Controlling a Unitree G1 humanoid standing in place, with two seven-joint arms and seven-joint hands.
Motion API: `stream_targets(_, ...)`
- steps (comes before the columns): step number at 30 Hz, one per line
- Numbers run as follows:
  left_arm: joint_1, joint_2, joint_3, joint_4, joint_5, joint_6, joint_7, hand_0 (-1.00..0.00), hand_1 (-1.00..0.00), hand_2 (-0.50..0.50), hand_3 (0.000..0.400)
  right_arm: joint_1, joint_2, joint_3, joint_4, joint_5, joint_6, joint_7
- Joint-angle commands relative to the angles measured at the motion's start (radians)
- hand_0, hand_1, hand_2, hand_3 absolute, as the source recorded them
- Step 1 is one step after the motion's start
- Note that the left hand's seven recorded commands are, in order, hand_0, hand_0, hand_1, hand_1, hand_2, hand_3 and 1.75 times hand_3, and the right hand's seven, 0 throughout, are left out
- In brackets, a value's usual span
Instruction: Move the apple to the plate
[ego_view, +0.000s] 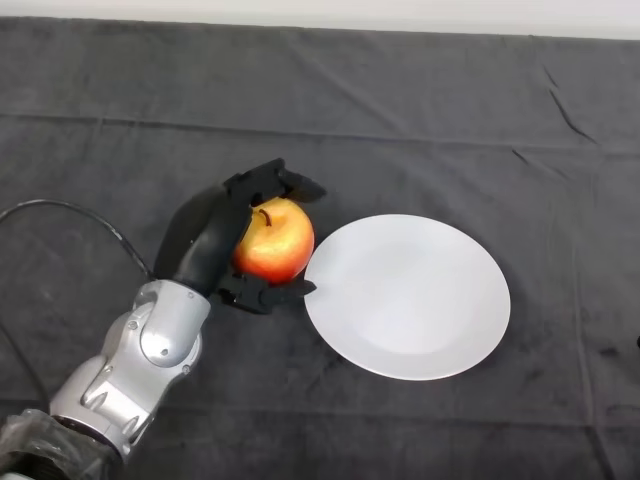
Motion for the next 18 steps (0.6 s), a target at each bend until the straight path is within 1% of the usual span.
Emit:
stream_targets(1, -0.085, -0.017, -0.046, -0.047, 0.021, 0.007, 0.014, -1.0, -1.0, 0.0, 0.4, 0.11, 0.092, -0.0038, 0.09, 0.0155, 0.101, -0.0049)
stream_targets(9, -0.116, -0.059, -0.129, -0.004, 0.009, -0.008, 0.044, -1.0, -1.0, 0.0, 0.4, 0.11, 0.092, -0.0034, 0.091, 0.0161, 0.101, -0.0047)
stream_targets(18, -0.149, -0.078, -0.222, 0.044, -0.028, -0.03, 0.057, -1.0, -1.0, 0.0, 0.4, 0.11, 0.091, -0.0033, 0.092, 0.0164, 0.1, -0.0045)
